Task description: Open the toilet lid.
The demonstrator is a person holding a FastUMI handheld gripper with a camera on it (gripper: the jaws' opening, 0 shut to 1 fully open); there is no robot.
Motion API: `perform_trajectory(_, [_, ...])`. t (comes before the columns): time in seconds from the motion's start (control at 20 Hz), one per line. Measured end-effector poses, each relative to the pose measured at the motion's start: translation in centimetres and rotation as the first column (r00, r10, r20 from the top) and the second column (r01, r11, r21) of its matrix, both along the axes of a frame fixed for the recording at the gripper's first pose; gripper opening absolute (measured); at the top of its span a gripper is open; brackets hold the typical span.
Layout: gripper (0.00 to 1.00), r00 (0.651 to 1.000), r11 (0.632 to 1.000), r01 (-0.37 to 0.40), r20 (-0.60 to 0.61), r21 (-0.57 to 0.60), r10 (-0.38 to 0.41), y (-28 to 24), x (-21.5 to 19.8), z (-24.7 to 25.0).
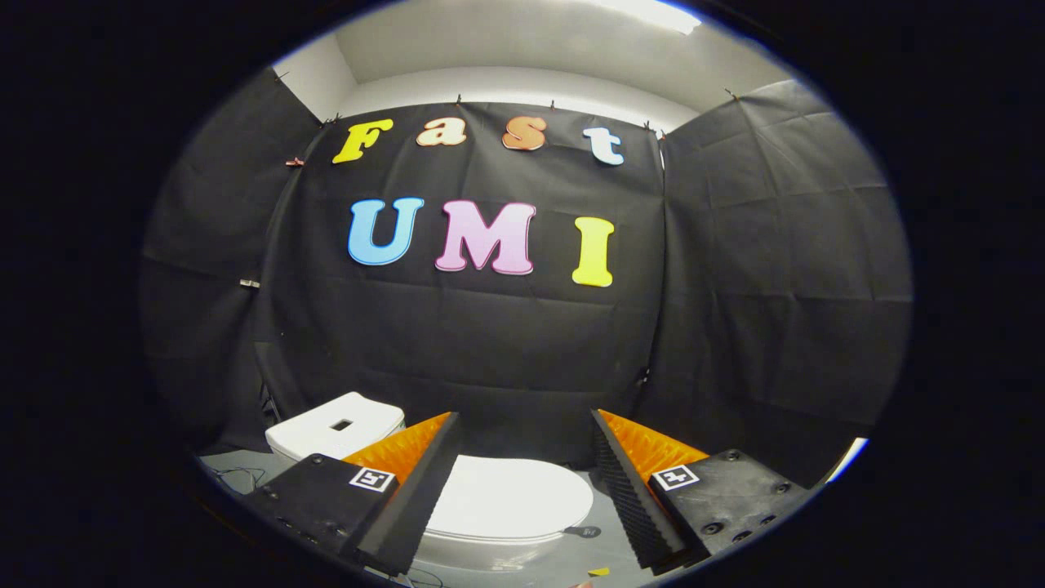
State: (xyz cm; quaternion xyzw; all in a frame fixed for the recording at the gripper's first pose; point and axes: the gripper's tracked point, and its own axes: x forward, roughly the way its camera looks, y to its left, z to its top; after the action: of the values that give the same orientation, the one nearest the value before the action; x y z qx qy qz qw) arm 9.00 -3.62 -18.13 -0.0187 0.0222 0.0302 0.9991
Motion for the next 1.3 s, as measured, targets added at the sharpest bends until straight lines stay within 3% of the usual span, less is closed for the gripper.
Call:
perform_trajectory(0.4, [0.99, 0.985, 0.993, -0.026, -0.164, 0.114, 0.045, -5.0, 5.2, -12.7])
perform_trajectory(0.75, [0.99, 0.927, 0.960, 0.025, -0.366, 0.281, 0.082, -11.2, 8.8, -22.7])
perform_trajectory(1.0, [0.99, 0.867, 0.864, 0.160, -0.486, 0.477, 0.108, -15.7, 11.4, -29.5])
perform_trajectory(1.3, [0.99, 0.804, 0.684, 0.315, -0.568, 0.658, 0.176, -19.0, 12.0, -37.0])
